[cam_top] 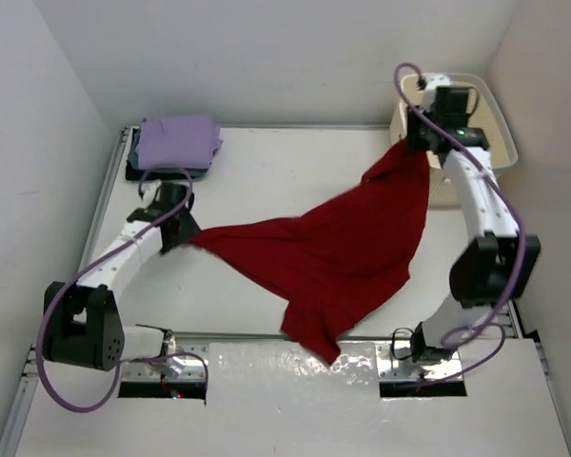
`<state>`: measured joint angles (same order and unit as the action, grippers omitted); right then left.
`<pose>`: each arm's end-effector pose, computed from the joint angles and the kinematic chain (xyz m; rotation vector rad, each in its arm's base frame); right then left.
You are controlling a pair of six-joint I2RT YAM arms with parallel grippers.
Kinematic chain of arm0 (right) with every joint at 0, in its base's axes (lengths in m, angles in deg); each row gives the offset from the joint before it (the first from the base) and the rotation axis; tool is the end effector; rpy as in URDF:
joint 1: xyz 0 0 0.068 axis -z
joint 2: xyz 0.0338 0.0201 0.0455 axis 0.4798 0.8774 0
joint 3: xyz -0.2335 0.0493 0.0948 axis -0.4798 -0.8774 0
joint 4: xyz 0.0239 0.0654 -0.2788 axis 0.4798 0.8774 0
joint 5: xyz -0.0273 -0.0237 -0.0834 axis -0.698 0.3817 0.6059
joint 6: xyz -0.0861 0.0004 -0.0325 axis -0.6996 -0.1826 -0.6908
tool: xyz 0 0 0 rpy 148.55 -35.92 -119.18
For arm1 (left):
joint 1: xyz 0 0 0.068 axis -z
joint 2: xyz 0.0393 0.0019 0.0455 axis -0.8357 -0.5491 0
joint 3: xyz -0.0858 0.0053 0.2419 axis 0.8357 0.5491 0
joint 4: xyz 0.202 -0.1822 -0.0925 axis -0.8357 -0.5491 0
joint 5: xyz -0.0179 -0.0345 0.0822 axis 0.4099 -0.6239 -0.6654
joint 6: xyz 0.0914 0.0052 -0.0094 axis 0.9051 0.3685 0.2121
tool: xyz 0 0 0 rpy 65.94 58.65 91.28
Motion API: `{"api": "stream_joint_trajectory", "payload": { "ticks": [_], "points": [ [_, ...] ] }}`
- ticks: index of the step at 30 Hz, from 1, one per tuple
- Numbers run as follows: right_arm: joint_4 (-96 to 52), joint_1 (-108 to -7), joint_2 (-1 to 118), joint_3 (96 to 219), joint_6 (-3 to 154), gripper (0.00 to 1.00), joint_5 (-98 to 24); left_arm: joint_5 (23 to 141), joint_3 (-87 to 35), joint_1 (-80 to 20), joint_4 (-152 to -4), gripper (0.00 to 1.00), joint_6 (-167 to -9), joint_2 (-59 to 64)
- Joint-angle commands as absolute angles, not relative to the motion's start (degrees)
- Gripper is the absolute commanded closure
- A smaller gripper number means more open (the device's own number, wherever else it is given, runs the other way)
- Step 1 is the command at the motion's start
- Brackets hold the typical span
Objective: Fold and stack the t-shirts
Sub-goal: Flatten out the tshirt
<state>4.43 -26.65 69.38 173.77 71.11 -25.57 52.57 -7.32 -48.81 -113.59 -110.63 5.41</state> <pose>0.4393 -0.0215 0.3481 0.1221 2.0436 -0.0715 0.3160 -0.0140 0.1972 -0.6992 2.3062 0.1199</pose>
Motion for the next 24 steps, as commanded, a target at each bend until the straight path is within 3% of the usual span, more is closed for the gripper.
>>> {"api": "stream_joint_trajectory", "payload": {
  "ticks": [1,2,3,9,12,18,24],
  "points": [
    [7.65,-29.63,76.02,180.52,66.81,0.46,-25.87,54.77,-4.52,-50.01,-115.22,0.17,-115.1,9.35],
    [10.29,-29.82,78.34,185.08,66.81,0.24,-24.82,56.86,-3.64,-50.01,-115.31,0.01,-114.41,9.08],
    [13.02,-29.99,80.01,186.08,66.81,0.01,-24.63,57.75,-3.63,-50.01,-115.58,0.0,-114.32,9.08],
    [11.54,-39.31,71.69,177.66,66.19,0.01,-21.38,61.7,-7.94,-50.01,-116.02,0.0,-112.83,9.78],
    [11.99,-43.43,66.43,168.54,73.38,0.01,-21.55,67.58,-8.21,-49.84,-111.63,0.0,-110.98,9.17],
    [6.01,-48.1,51.04,136.04,85.88,0.01,-21.01,75.59,-6.53,-44.68,-103.2,0.0,-106.07,3.56],
    [6.9,-48.19,52.95,126.17,87.02,0.01,-21.28,80.34,-7.15,-38.68,-100.47,0.0,-104.91,-9.34]
  ]
}}
